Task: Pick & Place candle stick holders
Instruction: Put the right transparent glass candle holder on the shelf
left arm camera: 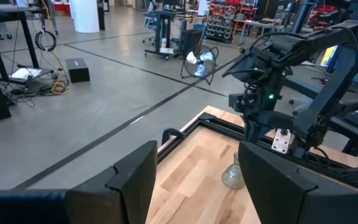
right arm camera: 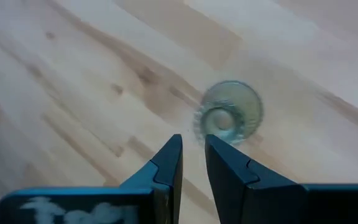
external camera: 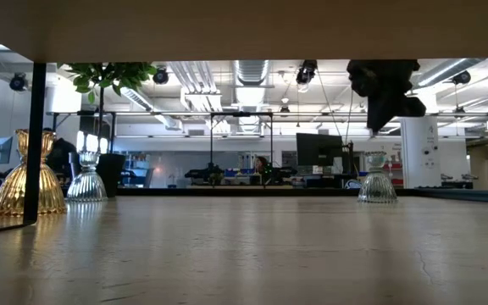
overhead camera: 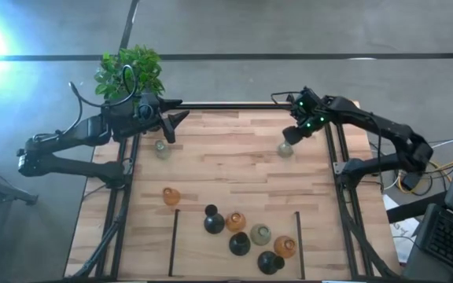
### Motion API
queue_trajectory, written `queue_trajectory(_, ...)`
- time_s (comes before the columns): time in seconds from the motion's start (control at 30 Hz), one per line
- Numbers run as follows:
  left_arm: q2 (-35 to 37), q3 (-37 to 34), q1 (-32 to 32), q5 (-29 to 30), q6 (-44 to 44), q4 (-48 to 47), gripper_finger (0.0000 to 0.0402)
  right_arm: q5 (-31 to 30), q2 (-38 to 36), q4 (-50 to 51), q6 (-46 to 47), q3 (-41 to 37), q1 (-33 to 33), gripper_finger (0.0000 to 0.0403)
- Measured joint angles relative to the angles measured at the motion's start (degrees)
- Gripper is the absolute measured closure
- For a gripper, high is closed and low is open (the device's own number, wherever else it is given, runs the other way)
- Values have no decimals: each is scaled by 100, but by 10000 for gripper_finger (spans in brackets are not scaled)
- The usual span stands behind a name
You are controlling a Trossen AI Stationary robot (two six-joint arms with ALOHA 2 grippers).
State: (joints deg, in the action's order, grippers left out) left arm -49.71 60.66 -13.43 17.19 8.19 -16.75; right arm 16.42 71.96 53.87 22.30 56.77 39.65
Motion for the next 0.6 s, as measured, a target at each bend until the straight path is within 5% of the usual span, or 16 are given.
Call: queue_trajectory(0.6, 0, 0, 1, 2, 322, -2, 172, -172, 473, 293, 27, 11, 508, 263)
